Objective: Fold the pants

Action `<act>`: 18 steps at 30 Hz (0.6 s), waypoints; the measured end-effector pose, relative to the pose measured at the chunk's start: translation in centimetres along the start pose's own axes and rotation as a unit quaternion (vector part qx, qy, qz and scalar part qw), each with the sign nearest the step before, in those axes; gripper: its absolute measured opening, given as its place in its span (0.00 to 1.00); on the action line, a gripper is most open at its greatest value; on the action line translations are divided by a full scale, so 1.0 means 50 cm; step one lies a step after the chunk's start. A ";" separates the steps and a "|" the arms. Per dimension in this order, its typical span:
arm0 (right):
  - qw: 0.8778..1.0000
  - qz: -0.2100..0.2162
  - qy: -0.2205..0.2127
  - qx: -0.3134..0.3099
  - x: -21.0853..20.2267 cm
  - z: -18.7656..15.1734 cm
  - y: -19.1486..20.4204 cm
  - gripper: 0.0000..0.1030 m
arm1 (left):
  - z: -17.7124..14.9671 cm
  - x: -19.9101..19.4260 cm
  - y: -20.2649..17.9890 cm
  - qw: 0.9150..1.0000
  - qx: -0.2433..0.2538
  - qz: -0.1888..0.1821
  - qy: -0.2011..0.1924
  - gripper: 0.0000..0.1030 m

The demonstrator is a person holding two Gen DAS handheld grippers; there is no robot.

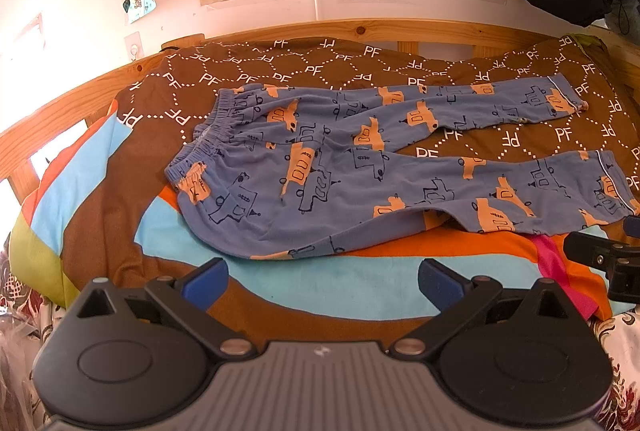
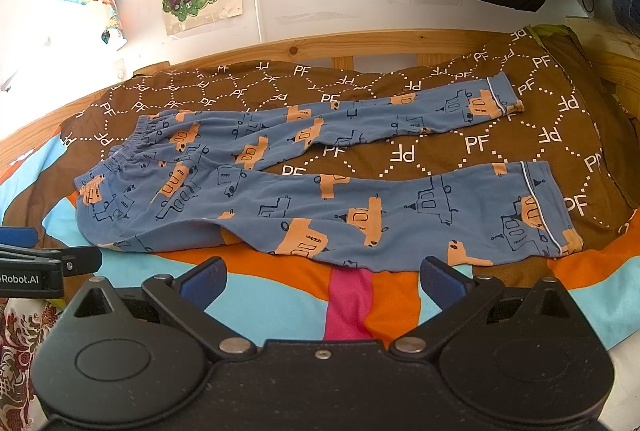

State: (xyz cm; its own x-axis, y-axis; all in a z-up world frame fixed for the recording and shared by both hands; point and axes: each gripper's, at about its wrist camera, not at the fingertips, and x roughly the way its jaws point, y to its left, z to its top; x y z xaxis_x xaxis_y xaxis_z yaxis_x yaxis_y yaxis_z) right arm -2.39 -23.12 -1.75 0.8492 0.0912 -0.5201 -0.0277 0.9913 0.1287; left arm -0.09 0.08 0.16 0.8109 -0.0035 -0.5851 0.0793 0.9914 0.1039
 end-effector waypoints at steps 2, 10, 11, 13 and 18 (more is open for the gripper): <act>1.000 0.000 0.000 0.000 0.000 0.000 0.000 0.99 | 0.000 0.000 0.000 1.000 0.000 0.000 0.000 1.00; 1.000 -0.001 0.004 -0.004 0.009 -0.017 0.001 0.99 | -0.002 -0.001 0.001 1.000 -0.001 0.000 0.002 1.00; 1.000 -0.001 0.005 -0.005 0.009 -0.019 0.000 0.99 | -0.002 -0.001 0.001 1.000 -0.001 0.000 0.002 1.00; 1.000 0.000 0.004 -0.005 0.006 -0.014 0.001 0.99 | -0.002 0.000 0.002 1.000 -0.001 -0.001 0.002 1.00; 1.000 0.001 0.003 -0.009 0.003 -0.003 0.006 0.99 | -0.010 0.002 0.007 1.000 -0.001 0.001 0.001 1.00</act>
State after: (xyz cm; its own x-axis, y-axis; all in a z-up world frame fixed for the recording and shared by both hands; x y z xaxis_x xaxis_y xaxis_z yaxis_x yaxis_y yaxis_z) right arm -2.37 -22.77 -1.92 0.8464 0.0943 -0.5241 -0.0395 0.9926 0.1148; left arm -0.30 0.48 -0.28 0.8105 -0.0021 -0.5858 0.0767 0.9918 0.1026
